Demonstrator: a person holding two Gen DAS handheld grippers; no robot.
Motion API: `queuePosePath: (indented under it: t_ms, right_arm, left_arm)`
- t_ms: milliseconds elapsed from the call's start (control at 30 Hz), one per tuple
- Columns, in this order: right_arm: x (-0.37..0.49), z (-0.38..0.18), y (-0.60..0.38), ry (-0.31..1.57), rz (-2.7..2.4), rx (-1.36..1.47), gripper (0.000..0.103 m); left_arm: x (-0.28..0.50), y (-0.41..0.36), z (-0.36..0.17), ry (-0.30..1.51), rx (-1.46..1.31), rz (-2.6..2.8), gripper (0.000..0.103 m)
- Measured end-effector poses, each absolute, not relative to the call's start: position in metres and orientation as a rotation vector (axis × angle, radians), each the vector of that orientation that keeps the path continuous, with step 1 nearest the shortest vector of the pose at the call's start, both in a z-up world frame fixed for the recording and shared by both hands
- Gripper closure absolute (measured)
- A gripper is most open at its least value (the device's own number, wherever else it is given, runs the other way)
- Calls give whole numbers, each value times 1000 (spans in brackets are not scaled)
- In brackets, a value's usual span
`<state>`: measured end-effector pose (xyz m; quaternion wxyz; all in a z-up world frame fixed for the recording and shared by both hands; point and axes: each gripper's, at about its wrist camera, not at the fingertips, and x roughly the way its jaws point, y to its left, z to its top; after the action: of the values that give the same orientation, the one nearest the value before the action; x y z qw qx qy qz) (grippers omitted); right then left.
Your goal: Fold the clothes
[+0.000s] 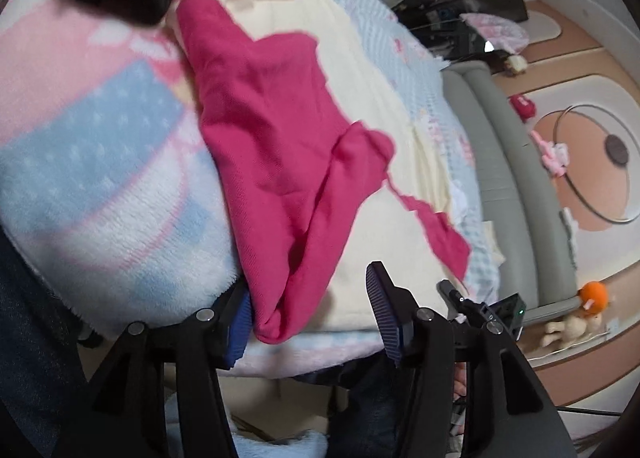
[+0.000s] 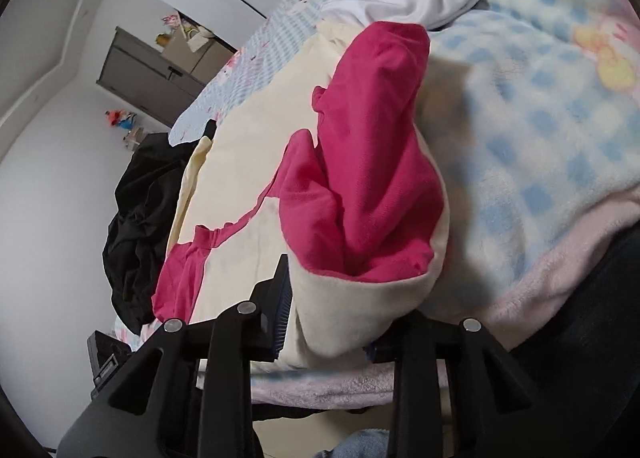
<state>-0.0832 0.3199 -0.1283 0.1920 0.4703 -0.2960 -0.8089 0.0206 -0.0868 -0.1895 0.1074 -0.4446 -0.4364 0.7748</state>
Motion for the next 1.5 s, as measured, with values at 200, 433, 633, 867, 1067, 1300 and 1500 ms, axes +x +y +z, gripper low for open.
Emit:
queuePosePath:
  t_ms: [200, 433, 633, 867, 1067, 1300, 1500]
  right_arm:
    - [-84, -137, 321, -763, -2309, 1410, 73]
    - [-78, -133, 330, -774, -2294, 1410, 71]
    - [-75, -140, 314, -741, -2219, 1426, 69]
    - [-74, -139, 309, -733, -2227, 1424, 67]
    - [-73, -139, 310, -736, -2249, 1417, 67]
    - [-81, -139, 318, -786, -2280, 1396, 59]
    - [-88, -139, 325, -836, -2304, 1375, 53]
  left_arm:
    - [25, -92, -181, -1178, -1404, 2422, 75]
    - [42, -111, -175, -1319, -1403, 2358, 74]
    - [34, -92, -194, -1286, -1502, 2110, 58]
    - [22, -82, -197, -1276, -1501, 2131, 59]
    - [34, -93, -176, -1326, -1299, 2258, 59]
    - [14, -86, -184, -1307, -1314, 2296, 54]
    - [10, -80, -191, -1245, -1349, 2224, 53]
